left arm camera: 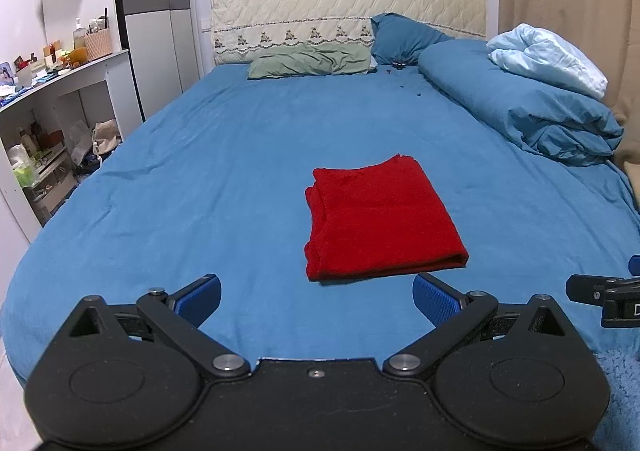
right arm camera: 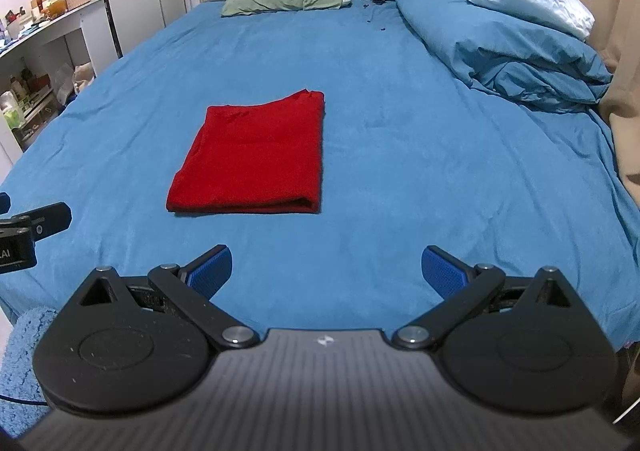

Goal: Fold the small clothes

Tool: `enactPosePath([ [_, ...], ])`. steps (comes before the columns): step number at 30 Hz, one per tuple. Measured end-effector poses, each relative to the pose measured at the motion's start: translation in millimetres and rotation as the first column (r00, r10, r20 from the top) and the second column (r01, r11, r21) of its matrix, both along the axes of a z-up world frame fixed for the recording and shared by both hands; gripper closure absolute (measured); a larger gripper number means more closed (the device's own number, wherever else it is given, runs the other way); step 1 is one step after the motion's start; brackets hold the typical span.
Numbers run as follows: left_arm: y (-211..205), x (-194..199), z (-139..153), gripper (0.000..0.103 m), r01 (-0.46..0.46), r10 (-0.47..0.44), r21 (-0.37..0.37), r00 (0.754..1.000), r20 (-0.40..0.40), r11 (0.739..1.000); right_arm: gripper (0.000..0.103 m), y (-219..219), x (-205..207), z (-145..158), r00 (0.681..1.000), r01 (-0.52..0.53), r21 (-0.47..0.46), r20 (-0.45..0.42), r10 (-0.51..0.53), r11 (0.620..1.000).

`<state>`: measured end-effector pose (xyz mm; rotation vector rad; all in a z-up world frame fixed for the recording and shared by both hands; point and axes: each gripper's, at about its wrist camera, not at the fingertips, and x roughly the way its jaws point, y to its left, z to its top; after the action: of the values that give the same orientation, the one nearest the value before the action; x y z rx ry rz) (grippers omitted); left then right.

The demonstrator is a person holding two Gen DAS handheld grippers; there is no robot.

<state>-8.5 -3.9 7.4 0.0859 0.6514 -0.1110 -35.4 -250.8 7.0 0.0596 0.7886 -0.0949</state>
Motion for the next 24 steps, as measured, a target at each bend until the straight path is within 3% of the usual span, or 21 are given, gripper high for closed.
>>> enactPosePath([
  [24,0.1,-3.0,0.6,0.000,-0.002,0.001,0.016,1.000,0.017,1.000,0.000,3.6,4.1,-0.6,1.000,-0.001,-0.008,-0.009,0.001,1.000],
])
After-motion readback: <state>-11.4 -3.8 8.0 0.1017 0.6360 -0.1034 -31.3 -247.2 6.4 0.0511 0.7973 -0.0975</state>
